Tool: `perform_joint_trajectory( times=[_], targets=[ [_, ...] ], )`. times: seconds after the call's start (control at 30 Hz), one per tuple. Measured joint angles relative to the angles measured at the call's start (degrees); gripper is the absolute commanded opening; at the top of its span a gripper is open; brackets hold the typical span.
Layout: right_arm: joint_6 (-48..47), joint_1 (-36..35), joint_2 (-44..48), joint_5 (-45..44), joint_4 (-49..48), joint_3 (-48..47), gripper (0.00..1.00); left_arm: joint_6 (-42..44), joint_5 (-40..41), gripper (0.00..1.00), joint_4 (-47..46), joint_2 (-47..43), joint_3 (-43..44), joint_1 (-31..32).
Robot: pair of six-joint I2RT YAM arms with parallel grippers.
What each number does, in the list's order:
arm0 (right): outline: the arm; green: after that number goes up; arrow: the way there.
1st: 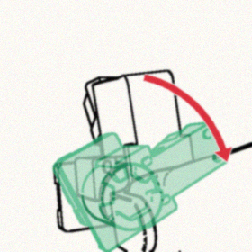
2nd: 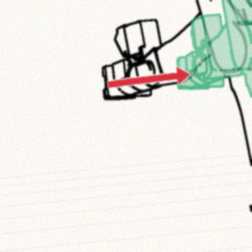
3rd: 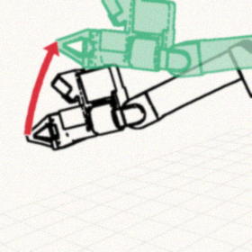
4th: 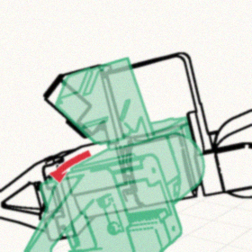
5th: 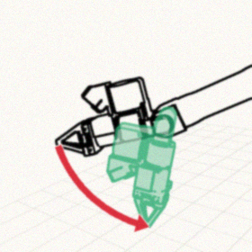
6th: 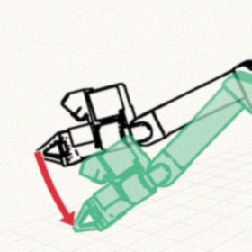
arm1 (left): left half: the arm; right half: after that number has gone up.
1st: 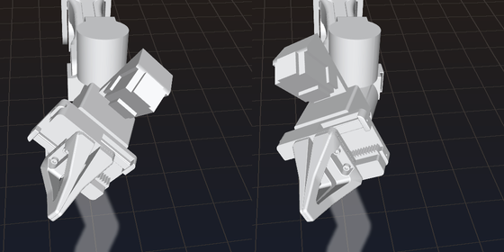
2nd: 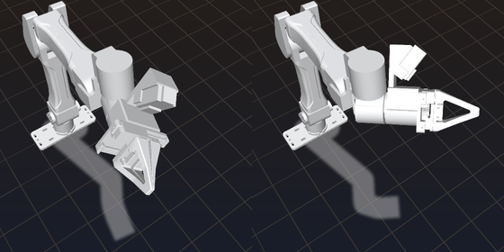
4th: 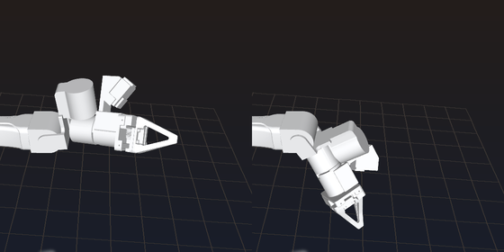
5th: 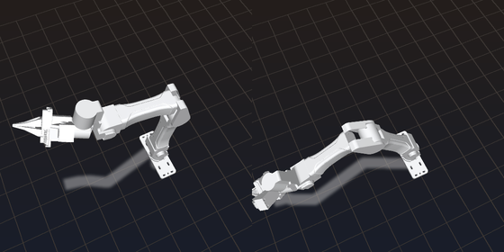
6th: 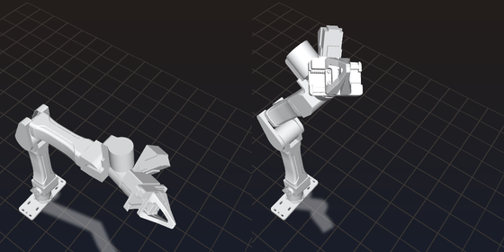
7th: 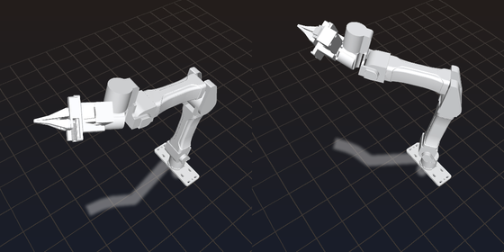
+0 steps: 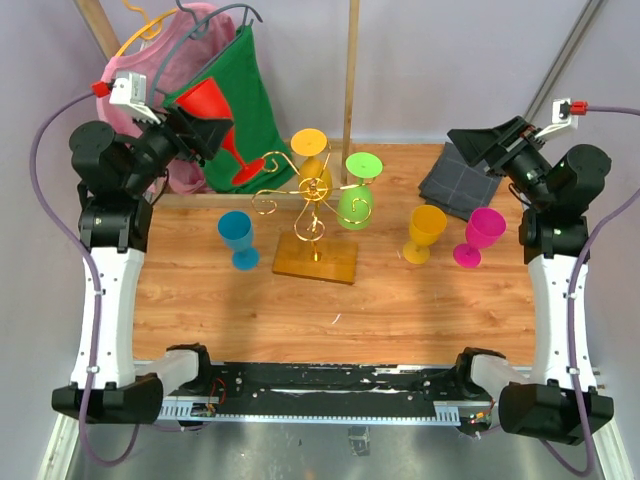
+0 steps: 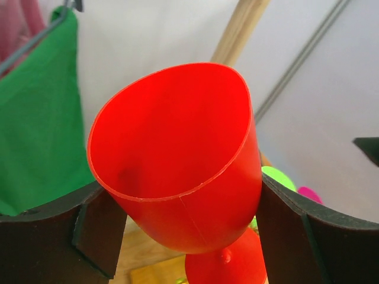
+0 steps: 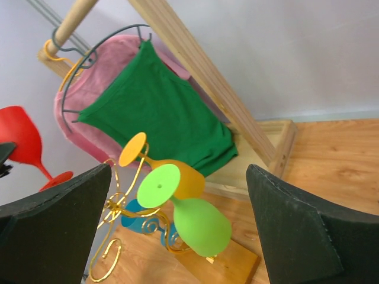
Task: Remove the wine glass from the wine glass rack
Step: Place the wine glass at the center of the board.
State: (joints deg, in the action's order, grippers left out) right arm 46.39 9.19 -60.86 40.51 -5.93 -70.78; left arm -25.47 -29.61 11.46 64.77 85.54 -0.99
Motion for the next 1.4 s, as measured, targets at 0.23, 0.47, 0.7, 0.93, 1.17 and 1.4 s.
perform_joint_trajectory(
  times=[0.23, 0.47, 0.7, 0.93, 1.17, 1.4],
  targets=[
    [-2.78, 1.62, 0.09, 0.17, 4.50, 0.02, 0.98, 11.82, 5.92, 0.73, 4.31, -4.92, -0.98, -1.27],
    [-3.08, 1.88, 0.09, 0.66, 4.76, 0.04, 0.98, 20.09, 9.20, 0.75, 3.91, -9.01, -5.88, -3.89],
    [-2.91, 2.54, 0.11, 1.55, 4.48, 0.61, 0.98, 29.14, 12.50, 0.75, 0.20, -15.82, -21.66, -4.26],
    [-2.73, 2.58, 0.26, 1.97, 4.50, 1.22, 0.98, 33.33, 13.68, 0.75, -4.68, -18.47, -29.18, -8.87],
    [-1.92, 2.62, 0.76, 2.54, 3.96, 2.32, 0.98, 32.35, 16.04, 0.75, -14.91, -20.17, -37.68, -12.46],
    [-1.38, 2.62, 1.55, 3.04, 3.28, 4.28, 0.98, 31.50, 17.11, 0.76, -25.05, -23.34, -52.96, -12.52]
  ],
)
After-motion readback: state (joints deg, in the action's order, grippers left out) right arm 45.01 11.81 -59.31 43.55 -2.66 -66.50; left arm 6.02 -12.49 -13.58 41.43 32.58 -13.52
